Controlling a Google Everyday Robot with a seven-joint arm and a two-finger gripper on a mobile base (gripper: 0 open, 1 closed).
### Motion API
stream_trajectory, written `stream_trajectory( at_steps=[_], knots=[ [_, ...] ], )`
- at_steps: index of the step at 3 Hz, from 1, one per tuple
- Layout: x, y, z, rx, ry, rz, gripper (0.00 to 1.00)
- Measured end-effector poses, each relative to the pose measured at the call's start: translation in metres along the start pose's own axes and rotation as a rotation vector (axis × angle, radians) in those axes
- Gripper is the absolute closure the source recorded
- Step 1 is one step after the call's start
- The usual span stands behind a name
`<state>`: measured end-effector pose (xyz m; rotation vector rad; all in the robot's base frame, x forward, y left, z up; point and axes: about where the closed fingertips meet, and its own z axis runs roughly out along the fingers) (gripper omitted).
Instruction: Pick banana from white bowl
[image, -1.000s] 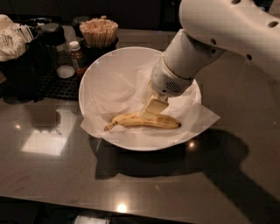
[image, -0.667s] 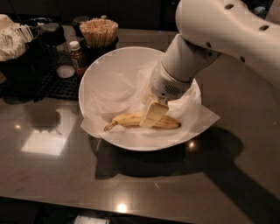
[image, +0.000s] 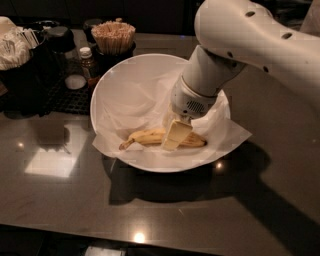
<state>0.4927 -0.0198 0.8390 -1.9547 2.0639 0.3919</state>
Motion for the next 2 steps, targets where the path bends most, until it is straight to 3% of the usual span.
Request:
stream_trajectory(
  at_steps=[2],
  knots=[
    [0.01, 0.004, 0.018, -0.067, 0.035, 0.024, 0.51]
  ],
)
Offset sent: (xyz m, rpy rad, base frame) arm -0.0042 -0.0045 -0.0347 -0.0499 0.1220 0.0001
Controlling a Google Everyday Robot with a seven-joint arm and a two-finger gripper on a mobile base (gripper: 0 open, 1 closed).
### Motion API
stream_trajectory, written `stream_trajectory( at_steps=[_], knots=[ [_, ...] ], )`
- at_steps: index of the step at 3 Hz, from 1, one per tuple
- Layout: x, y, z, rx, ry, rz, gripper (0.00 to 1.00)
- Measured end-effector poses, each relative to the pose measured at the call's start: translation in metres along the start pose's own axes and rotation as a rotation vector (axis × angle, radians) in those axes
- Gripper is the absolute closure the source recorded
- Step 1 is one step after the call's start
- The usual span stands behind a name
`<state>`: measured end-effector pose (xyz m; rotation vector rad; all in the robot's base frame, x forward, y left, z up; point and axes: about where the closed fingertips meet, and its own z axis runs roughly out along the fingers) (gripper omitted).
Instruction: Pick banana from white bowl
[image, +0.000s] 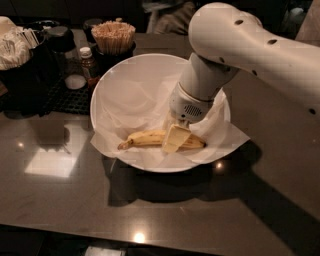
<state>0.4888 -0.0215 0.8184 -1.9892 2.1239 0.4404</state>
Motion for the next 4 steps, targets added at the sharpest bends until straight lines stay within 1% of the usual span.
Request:
stream_trajectory(
  at_steps=[1, 2, 3, 4],
  knots=[
    [-0.001, -0.001, 0.0, -0.011, 0.005, 0.005, 0.7],
    [0.001, -0.002, 0.0, -0.021, -0.001, 0.018, 0.93],
    [0.0, -0.002, -0.002, -0.021, -0.002, 0.018, 1.0],
    [0.008, -0.007, -0.022, 0.045, -0.113, 0.041, 1.0]
  ],
)
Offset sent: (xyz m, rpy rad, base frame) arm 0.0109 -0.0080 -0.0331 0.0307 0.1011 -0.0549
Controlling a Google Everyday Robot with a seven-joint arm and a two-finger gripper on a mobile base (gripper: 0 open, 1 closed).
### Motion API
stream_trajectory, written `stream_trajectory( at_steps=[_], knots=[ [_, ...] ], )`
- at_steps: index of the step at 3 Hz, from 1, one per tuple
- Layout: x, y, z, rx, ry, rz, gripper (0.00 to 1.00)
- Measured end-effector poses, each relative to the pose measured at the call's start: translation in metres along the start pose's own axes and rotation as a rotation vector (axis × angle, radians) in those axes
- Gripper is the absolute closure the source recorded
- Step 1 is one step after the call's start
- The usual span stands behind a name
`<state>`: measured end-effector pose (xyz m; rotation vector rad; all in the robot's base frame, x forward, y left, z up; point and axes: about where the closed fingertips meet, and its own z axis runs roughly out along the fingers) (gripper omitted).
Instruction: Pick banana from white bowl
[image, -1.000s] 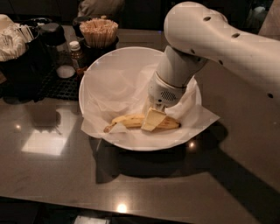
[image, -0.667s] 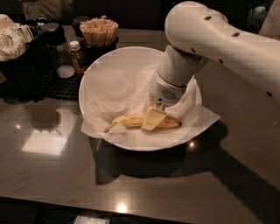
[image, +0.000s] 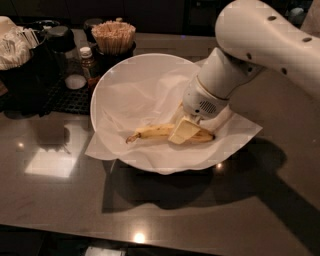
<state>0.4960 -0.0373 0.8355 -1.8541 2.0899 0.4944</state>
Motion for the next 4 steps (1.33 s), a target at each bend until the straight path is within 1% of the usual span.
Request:
stream_trajectory(
  at_steps=[1, 2, 3, 4],
  knots=[
    [0.003, -0.005, -0.028, 0.082, -0.139, 0.01, 1.0],
    [0.004, -0.004, -0.053, 0.143, -0.258, -0.009, 1.0],
    [-0.007, 0.003, -0.081, 0.187, -0.316, -0.1, 1.0],
    [-0.032, 0.014, -0.115, 0.223, -0.309, -0.262, 1.0]
  ],
)
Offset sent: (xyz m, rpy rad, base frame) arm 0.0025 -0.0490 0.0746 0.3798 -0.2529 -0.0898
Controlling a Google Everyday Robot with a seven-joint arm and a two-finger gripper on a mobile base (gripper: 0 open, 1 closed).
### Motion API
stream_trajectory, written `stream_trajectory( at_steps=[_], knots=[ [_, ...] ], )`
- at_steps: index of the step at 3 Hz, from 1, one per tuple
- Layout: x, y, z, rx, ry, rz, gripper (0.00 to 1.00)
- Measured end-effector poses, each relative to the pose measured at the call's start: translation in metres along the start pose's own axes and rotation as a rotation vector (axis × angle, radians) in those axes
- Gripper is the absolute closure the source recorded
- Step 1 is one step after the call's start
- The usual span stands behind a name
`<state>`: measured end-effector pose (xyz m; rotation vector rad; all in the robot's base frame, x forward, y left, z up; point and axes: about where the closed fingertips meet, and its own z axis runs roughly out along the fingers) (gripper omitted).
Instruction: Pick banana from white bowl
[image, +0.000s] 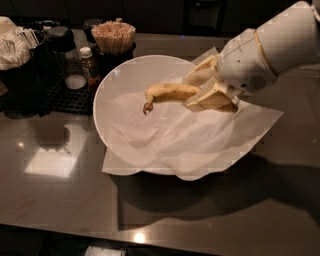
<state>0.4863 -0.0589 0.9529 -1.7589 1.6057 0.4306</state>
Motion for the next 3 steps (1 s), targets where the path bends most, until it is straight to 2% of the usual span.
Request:
stream_trajectory(
  at_steps=[1, 2, 3],
  knots=[
    [-0.037, 0.0, -0.021, -0.004, -0.003, -0.157, 1.0],
    [-0.06, 0.005, -0.043, 0.027, -0.005, -0.238, 1.0],
    [-0.06, 0.005, -0.043, 0.027, -0.005, -0.238, 1.0]
  ],
)
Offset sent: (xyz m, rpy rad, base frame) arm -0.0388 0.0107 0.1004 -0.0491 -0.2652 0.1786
